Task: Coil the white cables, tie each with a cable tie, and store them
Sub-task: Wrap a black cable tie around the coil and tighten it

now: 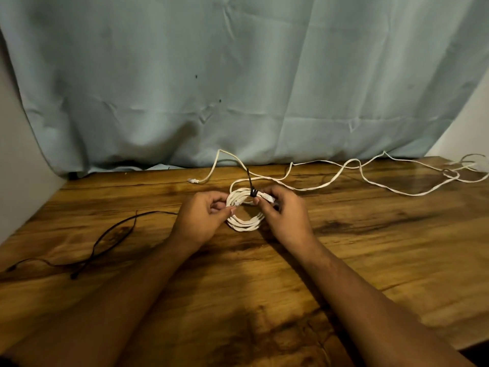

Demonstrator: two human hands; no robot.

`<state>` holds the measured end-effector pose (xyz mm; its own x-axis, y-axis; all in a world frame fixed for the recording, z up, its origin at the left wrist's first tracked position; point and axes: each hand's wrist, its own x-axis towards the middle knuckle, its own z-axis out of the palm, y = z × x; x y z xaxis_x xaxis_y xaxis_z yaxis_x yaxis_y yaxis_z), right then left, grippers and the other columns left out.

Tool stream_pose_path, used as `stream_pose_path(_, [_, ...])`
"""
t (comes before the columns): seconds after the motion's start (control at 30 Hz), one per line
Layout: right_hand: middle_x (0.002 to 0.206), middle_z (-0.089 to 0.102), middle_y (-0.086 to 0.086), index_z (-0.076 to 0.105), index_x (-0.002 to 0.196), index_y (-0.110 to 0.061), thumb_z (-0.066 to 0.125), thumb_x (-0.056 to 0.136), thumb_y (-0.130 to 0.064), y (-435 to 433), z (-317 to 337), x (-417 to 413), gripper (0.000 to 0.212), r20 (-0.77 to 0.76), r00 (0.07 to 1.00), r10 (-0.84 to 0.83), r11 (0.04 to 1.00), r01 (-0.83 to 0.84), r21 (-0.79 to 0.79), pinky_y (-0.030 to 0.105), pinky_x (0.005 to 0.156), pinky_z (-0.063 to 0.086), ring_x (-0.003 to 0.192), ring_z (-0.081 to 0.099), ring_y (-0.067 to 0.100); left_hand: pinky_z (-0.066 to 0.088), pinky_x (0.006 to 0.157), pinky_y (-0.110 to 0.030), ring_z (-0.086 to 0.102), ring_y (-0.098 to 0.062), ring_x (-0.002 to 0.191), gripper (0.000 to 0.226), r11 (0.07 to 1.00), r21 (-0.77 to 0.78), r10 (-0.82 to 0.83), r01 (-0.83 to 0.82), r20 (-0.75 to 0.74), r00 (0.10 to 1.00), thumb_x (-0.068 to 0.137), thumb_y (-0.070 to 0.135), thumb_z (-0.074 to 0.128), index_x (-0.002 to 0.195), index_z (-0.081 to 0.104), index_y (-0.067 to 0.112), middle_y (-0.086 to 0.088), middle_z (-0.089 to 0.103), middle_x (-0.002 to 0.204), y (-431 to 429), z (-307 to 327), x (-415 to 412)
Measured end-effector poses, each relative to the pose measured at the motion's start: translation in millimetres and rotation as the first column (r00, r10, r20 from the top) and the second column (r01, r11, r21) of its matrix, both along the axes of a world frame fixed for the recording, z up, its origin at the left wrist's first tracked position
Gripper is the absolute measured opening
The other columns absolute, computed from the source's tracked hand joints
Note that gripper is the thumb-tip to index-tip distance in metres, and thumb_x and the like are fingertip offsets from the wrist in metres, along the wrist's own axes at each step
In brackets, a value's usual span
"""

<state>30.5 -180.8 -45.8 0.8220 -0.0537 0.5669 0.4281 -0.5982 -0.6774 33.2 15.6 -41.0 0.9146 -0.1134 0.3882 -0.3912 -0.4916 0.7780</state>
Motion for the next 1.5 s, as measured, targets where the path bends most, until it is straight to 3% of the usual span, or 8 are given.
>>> stream_pose_path(0.17, [0.092, 0.079, -0.007, 0.076, 0.110, -0.023, 0.070, 0.097, -0.029, -4, 0, -3, 0.015, -0.154, 0.984, 0.088, 0.982, -0.060, 0.180, 0.051, 0.069, 0.064, 0.079, 0.075, 0.013, 0.057, 0.069, -0.026, 0.070, 0.003, 0.073, 0.021, 0.999, 0.038, 0.031, -0.031, -0.001, 1.000, 0.089, 0.033, 0.078, 0.109, 0.076, 0.028, 0.015, 0.077, 0.085, -3, -1, -4])
stream_pose_path(0.37, [0.085, 0.075, -0.006, 0.073, 0.120, -0.020, 0.061, 0.104, -0.016, -12, 3, -22, 0.021, -0.215, 0.959, 0.187, 0.961, -0.133, 0.243, 0.033, 0.064, 0.061, 0.070, 0.071, 0.010, 0.062, 0.082, -0.029, 0.075, -0.010, 0.095, 0.034, 0.986, -0.150, -0.095, 0.074, -0.141, 0.985, 0.094, 0.006, 0.069, 0.125, 0.071, 0.020, 0.004, 0.078, 0.106, 1, -1, -8])
stream_pose_path(0.53, [0.086, 0.077, -0.002, 0.073, 0.123, -0.016, 0.062, 0.103, -0.014, -24, 0, -37, 0.023, -0.225, 0.961, 0.162, 0.958, -0.099, 0.268, 0.039, 0.066, 0.063, 0.066, 0.070, 0.013, 0.061, 0.077, -0.031, 0.075, -0.019, 0.094, 0.032, 0.978, -0.174, -0.145, 0.116, -0.165, 0.976, 0.094, 0.004, 0.069, 0.117, 0.071, 0.027, 0.001, 0.079, 0.101, -8, -5, -14])
stream_pose_path(0.63, [0.093, 0.077, -0.007, 0.073, 0.122, -0.018, 0.062, 0.102, -0.019, -36, 0, -45, 0.023, -0.182, 0.979, 0.091, 0.978, -0.053, 0.204, 0.030, 0.069, 0.060, 0.076, 0.072, 0.006, 0.061, 0.073, -0.028, 0.076, -0.017, 0.088, 0.031, 0.963, -0.236, -0.169, 0.131, -0.149, 0.974, 0.090, 0.005, 0.074, 0.107, 0.071, 0.031, 0.003, 0.079, 0.094, -16, -3, -24])
stream_pose_path(0.8, [0.095, 0.078, -0.010, 0.076, 0.118, -0.022, 0.065, 0.098, -0.021, -55, -5, -60, 0.024, -0.137, 0.990, 0.022, 0.994, -0.007, 0.106, 0.045, 0.083, 0.062, 0.086, 0.073, 0.010, 0.060, 0.079, -0.033, 0.073, -0.016, 0.083, 0.028, 0.967, -0.174, -0.206, 0.184, -0.114, 0.972, 0.086, 0.002, 0.078, 0.108, 0.075, 0.019, -0.005, 0.079, 0.090, -36, -2, -34])
stream_pose_path(1.1, [0.086, 0.072, 0.009, 0.064, 0.099, -0.017, 0.072, 0.094, -0.005, -139, 28, -103, 0.015, -0.112, 0.994, 0.008, 0.957, 0.025, 0.288, 0.025, 0.049, 0.052, 0.062, 0.064, 0.012, 0.059, 0.062, -0.022, 0.070, -0.019, 0.075, 0.032, 0.902, -0.333, -0.335, 0.275, -0.137, 0.932, 0.085, -0.002, 0.076, 0.115, 0.068, 0.007, -0.017, 0.076, 0.090, -119, 24, -67])
stream_pose_path(1.27, [0.069, 0.069, 0.003, 0.059, 0.090, -0.008, 0.073, 0.091, 0.002, -217, 54, -167, 0.017, -0.133, 0.986, -0.095, 0.929, 0.136, 0.343, 0.032, 0.048, 0.056, 0.052, 0.064, 0.016, 0.058, 0.057, -0.017, 0.070, -0.006, 0.058, 0.022, 0.819, -0.391, -0.501, 0.420, -0.131, 0.855, 0.086, -0.006, 0.073, 0.104, 0.065, 0.005, 0.000, 0.077, 0.070, -206, 39, -94])
stream_pose_path(1.5, [0.085, 0.075, 0.016, 0.071, 0.097, 0.001, 0.073, 0.094, -0.008, -319, 65, -294, 0.010, -0.236, 0.905, -0.355, 0.883, 0.407, 0.234, 0.038, 0.067, 0.065, 0.070, 0.074, 0.020, 0.058, 0.059, -0.016, 0.069, -0.006, 0.057, 0.017, 0.693, -0.436, -0.700, 0.574, -0.216, 0.681, 0.088, -0.004, 0.072, 0.101, 0.070, 0.006, -0.003, 0.076, 0.069, -327, 35, -156])
